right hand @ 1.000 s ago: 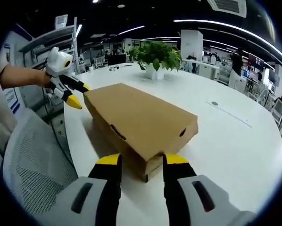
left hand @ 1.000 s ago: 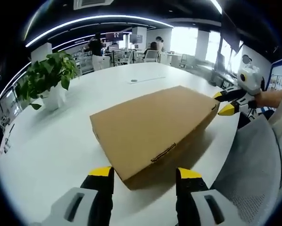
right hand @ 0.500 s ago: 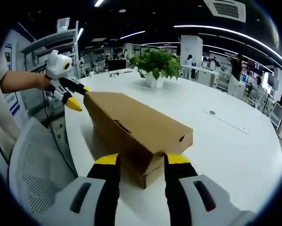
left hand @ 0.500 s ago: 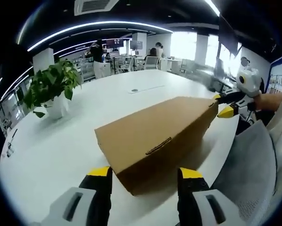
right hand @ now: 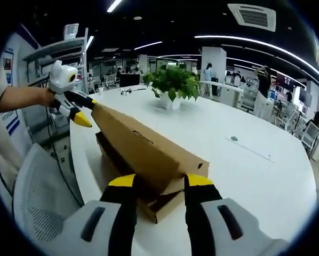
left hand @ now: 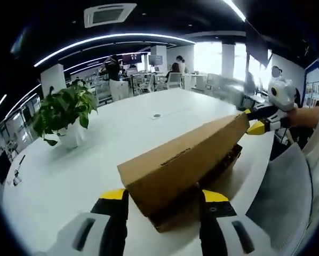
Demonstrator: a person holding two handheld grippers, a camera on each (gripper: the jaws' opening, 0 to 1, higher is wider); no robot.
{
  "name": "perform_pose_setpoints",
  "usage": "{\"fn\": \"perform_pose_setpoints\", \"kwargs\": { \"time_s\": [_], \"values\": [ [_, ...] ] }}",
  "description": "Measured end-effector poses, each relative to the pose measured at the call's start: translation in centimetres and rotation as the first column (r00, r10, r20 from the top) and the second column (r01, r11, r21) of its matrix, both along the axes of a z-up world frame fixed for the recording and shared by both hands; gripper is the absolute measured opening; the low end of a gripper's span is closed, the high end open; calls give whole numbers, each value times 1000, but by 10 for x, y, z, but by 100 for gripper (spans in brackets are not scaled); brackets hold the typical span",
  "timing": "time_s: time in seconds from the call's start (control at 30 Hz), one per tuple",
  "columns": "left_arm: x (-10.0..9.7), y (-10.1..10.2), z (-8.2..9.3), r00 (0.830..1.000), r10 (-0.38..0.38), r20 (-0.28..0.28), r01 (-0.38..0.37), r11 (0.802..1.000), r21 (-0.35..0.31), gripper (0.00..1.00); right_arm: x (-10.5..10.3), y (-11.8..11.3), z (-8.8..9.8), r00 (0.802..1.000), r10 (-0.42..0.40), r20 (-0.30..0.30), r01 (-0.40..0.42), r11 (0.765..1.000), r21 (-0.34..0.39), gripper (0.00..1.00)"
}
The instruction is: Operate the shoe box by opening the lid, removing the specified soft item, and placing it in the target area until the item is outside and the box remains undamaged.
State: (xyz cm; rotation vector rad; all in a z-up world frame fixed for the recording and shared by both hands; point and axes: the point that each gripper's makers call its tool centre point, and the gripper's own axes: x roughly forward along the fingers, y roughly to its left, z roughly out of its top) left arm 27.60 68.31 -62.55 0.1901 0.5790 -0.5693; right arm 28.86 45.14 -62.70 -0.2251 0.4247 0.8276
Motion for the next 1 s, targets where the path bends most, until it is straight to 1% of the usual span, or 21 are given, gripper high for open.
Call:
{"fn": "perform_pose_setpoints", "kwargs": {
  "time_s": [0.1, 0.23, 0.37, 0.43, 0.57, 0.63, 0.73, 0.87, 1.0],
  "values": [
    [6, 1, 6, 1000, 4, 23, -5, 1000, 14, 51, 5, 0, 7, 1000, -2, 8, 2, 1000, 6, 30],
    [15, 3, 17, 999, 23, 49, -22, 1000, -14, 50, 16, -3, 14, 1000, -13, 27, 12, 1000, 18, 27],
    [23, 5, 22, 997, 29, 70, -29, 1000, -4, 46, 25, -6, 21, 999, -22, 31, 21, 999, 33, 22],
    [28, 7, 25, 996, 38, 84, -38, 999, 0, 42, 30, -6, 25, 999, -20, 42, 19, 999, 26, 21],
    [36, 12, 30, 993, 56, 105, -57, 998, 2, 35, 40, -8, 31, 998, -29, 47, 27, 999, 31, 18],
    [40, 15, 33, 990, 61, 127, -64, 998, 13, 30, 45, -9, 34, 998, -34, 51, 32, 999, 35, 17],
    [46, 17, 36, 989, 68, 135, -69, 998, 7, 27, 50, -9, 37, 998, -38, 50, 37, 999, 39, 15],
    [56, 20, 41, 986, 71, 148, -74, 997, 13, 25, 57, -10, 40, 997, -49, 67, 47, 998, 33, 12],
    [63, 25, 44, 983, 89, 160, -92, 996, 10, 18, 63, -10, 43, 996, -55, 68, 53, 998, 37, 11]
  ]
}}
